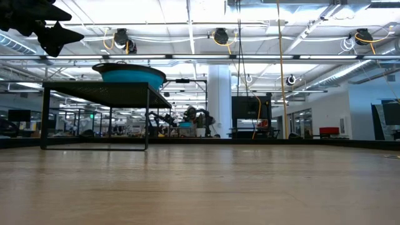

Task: Pick & Place Fruit
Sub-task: Put the white blue table knife on the shelf

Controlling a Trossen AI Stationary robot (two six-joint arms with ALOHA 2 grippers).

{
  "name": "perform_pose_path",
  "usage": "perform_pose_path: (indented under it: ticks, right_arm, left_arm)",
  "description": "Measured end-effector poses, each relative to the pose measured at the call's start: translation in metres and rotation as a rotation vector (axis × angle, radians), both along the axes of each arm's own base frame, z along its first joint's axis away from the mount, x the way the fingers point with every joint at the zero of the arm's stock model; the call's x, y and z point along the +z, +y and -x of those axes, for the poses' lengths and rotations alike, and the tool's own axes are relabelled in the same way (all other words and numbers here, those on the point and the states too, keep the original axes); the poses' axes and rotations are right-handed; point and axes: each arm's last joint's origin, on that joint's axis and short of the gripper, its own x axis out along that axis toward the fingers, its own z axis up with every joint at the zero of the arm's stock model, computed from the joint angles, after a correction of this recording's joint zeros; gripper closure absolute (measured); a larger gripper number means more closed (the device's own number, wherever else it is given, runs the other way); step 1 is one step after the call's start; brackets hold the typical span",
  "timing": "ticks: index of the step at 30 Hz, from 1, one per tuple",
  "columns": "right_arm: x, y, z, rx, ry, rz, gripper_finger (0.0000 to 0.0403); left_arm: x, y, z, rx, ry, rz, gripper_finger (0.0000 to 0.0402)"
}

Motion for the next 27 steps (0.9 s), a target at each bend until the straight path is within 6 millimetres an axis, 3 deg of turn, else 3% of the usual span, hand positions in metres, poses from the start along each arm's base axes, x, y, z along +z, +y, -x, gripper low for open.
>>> perform_pose_path:
  ticks: [9, 27]
  right_arm:
    - [-0.002, 0.001, -0.001, 0.004, 0.0, 0.0, 0.0229]
    - [-0.015, 0.002, -0.003, 0.024, 0.044, 0.04, 0.0229]
  left_arm:
    - [0.0, 0.0, 0.0, 0.0, 0.0, -0.001, 0.0151]
    - [0.0, 0.0, 0.0, 0.001, 0.001, 0.001, 0.0151]
